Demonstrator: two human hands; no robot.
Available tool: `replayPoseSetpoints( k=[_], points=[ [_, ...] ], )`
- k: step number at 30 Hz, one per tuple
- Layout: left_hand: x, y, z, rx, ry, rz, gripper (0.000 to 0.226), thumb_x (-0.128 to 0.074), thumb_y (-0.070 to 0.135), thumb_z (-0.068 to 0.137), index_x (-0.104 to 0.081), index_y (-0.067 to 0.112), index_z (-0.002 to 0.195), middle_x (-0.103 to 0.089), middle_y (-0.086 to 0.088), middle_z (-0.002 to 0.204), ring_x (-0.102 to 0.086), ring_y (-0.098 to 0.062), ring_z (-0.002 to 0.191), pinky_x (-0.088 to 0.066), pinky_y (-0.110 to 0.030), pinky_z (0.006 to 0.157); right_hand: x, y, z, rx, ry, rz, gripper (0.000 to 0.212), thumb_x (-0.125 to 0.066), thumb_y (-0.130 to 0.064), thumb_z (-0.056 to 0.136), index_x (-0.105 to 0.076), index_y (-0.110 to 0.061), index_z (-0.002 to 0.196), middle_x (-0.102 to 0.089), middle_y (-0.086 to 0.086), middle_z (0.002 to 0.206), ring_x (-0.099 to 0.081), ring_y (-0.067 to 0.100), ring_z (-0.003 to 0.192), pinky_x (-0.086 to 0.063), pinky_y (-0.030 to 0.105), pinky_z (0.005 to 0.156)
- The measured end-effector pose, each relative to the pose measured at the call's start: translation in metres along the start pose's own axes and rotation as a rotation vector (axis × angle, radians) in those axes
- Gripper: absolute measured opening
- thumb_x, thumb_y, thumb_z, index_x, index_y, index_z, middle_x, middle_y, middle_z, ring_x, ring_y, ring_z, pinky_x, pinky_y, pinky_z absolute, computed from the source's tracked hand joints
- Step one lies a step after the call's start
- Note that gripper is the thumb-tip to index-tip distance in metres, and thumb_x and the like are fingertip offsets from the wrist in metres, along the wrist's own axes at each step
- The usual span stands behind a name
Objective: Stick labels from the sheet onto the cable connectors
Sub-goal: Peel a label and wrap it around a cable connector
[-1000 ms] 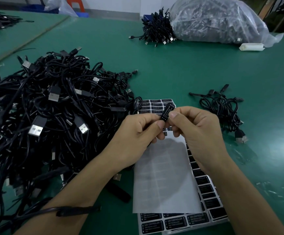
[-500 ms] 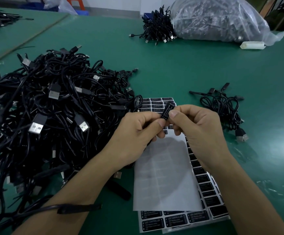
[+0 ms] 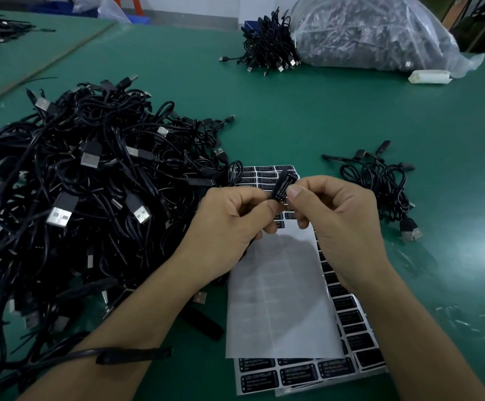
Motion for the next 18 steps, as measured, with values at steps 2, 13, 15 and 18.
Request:
replayPoseSetpoints(
  k=[2,13,15,18],
  points=[
    [-0.0007,0.0006,-0.0002,0.011,-0.002,0.005,0.019,-0.063,0.012,0.097,-0.075,0.012,0.083,-0.068,0.007,0.06,-0.053,0.0,0.052,-0.044,-0.013,0.053,-0.0003,-0.0004,0.0002,0.007,0.002,-0.005,0.023,-0.067,-0.009,0.093,-0.069,-0.019,0.072,-0.059,-0.01,0.057,-0.047,0.009,0.054,-0.045,0.024,0.055],
    [-0.0019,0.0063,-0.0029,0.014,-0.049,0.043,0.026,-0.058,0.011,0.1,-0.072,0.019,0.079,-0.069,0.006,0.062,-0.056,-0.001,0.054,-0.046,-0.013,0.055,-0.0024,-0.0005,-0.0003,-0.003,-0.011,-0.006,0.02,-0.066,-0.007,0.092,-0.07,-0.013,0.074,-0.061,-0.012,0.056,-0.046,0.007,0.053,-0.043,0.02,0.053],
    [-0.0015,0.006,-0.0029,0.009,-0.052,0.047,0.027,-0.058,0.011,0.1,-0.072,0.021,0.079,-0.069,0.006,0.063,-0.056,-0.001,0.055,-0.046,-0.014,0.055,-0.0025,-0.0002,-0.0003,0.0,-0.009,-0.007,0.019,-0.066,-0.007,0.092,-0.07,-0.013,0.075,-0.062,-0.012,0.057,-0.046,0.006,0.053,-0.043,0.02,0.053],
    [-0.0006,0.006,-0.0025,0.003,-0.051,0.06,0.028,-0.058,0.011,0.099,-0.071,0.022,0.078,-0.069,0.006,0.063,-0.056,0.0,0.055,-0.045,-0.014,0.054,-0.0025,0.0008,0.0001,0.007,-0.007,-0.014,0.019,-0.067,-0.007,0.092,-0.07,-0.015,0.075,-0.063,-0.013,0.057,-0.047,0.005,0.053,-0.044,0.019,0.053]
  ],
)
Point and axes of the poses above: each hand's wrist, its own z-axis towards the middle knuckle, its own x-axis out of the back of the hand, y = z × x, the point moved 3 cm from there along z, towards the middle knuckle
